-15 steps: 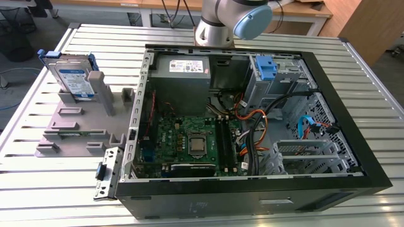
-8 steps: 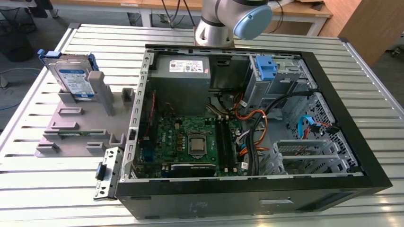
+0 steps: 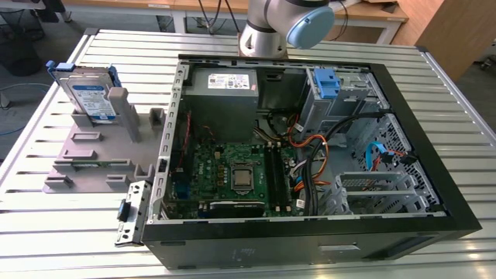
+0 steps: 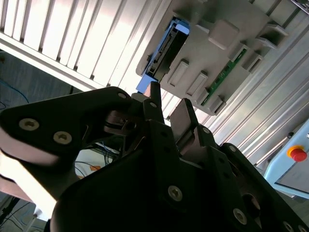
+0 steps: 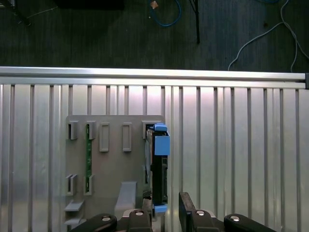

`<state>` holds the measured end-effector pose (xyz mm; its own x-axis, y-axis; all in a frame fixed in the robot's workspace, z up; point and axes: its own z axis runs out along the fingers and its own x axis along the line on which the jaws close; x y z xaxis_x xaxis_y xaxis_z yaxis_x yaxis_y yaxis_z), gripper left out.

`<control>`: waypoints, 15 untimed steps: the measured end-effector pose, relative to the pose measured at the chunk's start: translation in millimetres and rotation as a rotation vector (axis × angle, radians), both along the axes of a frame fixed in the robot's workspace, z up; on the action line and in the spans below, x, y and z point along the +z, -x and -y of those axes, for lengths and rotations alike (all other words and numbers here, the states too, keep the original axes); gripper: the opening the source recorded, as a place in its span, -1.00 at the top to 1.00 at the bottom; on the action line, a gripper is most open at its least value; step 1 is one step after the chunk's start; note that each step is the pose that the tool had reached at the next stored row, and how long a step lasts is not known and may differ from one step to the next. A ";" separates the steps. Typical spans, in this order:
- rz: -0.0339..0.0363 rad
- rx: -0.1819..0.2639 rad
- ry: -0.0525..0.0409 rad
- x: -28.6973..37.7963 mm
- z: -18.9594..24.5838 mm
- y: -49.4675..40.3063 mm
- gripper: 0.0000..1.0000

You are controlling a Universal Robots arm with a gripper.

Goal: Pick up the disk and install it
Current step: 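Pick up the disk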

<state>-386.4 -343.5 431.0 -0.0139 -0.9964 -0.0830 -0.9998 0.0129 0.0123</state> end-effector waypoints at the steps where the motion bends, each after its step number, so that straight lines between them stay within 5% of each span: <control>1: 0.0000 0.000 0.0000 0.0 0.0 0.0 0.29; 15: 0.0001 0.000 0.0000 -2.5 0.0 0.0 0.29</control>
<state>-386.4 -343.4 428.5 -0.0138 -0.9964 -0.0831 -0.9998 0.0129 0.0123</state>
